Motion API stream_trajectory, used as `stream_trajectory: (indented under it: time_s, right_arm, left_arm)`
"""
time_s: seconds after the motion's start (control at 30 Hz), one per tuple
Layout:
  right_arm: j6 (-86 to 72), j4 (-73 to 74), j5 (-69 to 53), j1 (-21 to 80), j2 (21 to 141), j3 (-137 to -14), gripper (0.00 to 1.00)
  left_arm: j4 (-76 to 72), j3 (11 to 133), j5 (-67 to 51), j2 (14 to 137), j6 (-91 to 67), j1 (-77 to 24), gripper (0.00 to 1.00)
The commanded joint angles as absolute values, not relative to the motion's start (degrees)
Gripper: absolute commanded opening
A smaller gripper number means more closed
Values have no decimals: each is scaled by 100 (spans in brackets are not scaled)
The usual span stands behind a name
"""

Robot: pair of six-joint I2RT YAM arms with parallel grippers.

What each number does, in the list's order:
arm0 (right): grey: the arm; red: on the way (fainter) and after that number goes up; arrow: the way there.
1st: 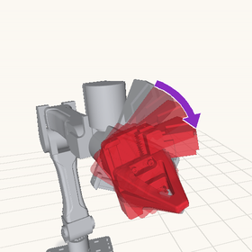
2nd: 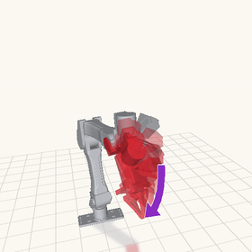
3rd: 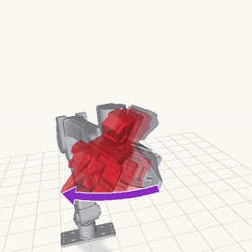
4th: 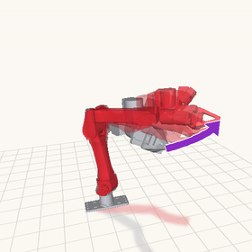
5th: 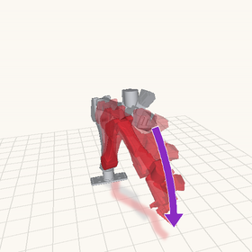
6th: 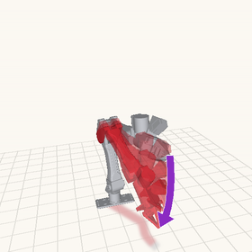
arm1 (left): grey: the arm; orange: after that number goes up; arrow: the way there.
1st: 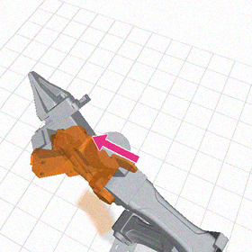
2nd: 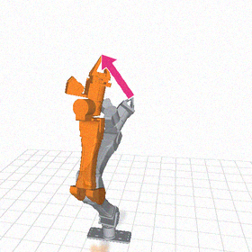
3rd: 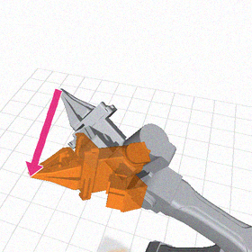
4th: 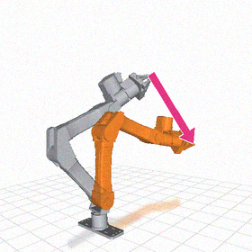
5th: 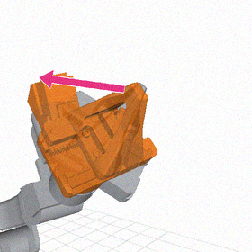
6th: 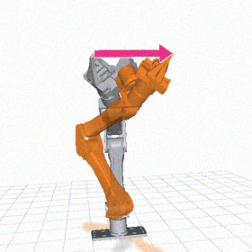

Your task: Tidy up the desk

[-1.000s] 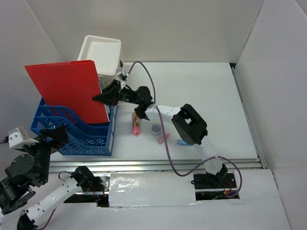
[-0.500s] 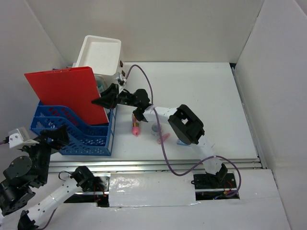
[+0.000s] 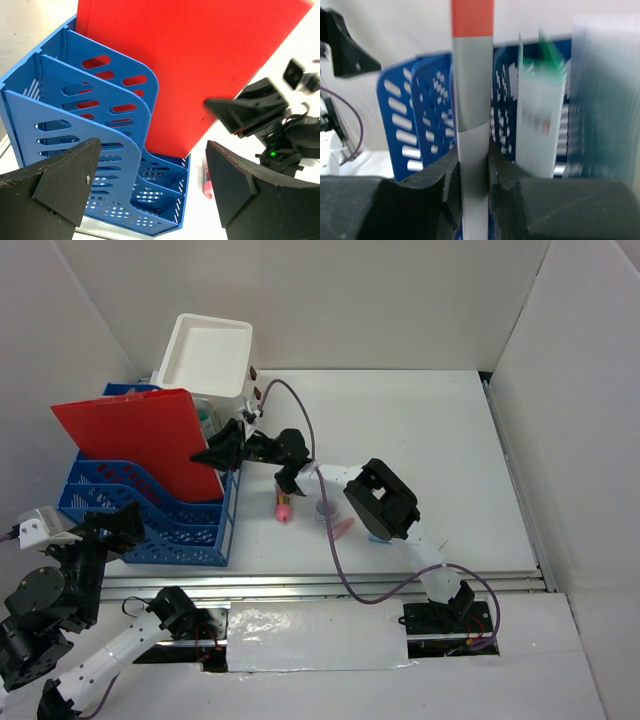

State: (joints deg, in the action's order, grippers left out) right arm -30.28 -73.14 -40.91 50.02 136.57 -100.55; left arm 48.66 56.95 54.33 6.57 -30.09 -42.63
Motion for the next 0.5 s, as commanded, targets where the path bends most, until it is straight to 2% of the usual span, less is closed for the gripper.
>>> stream_trajectory:
  time_s: [0.0, 0.03, 0.1, 0.23, 0.37, 0.4, 0.43, 0.47]
  right_arm:
    - [-2892, -10107, -4113, 5106, 13422, -9722, 28]
    - [-2865, -10107, -4131, 5098, 13386, -9642, 36]
    - [-2813, -10107, -4201, 5106, 13263, -9431, 45]
    - [-2602, -10107, -4228, 5159, 12947, -8930, 55]
    - [-2514, -10107, -4228, 5203, 12552, -8649, 60]
    - [-2479, -10107, -4236, 5203, 12481, -8596, 82]
    - [-2452, -10107, -4245, 5203, 12411, -8483, 99]
    - [-2417, -10107, -4115, 5203, 12245, -8394, 100]
  left_arm:
    - [4597, 5678, 5388, 589, -2865, -4271, 99]
    - [4588, 5678, 5370, 589, -2857, -4271, 99]
    - [4579, 5678, 5370, 589, -2848, -4271, 100]
    - [4588, 5669, 5353, 598, -2839, -4271, 100]
    - [4570, 5669, 5361, 598, -2830, -4271, 100]
    - [4570, 5669, 5361, 598, -2830, -4271, 100]
    - [4579, 5669, 5353, 589, -2830, -4271, 100]
    - [4579, 5660, 5353, 589, -2830, -4271, 99]
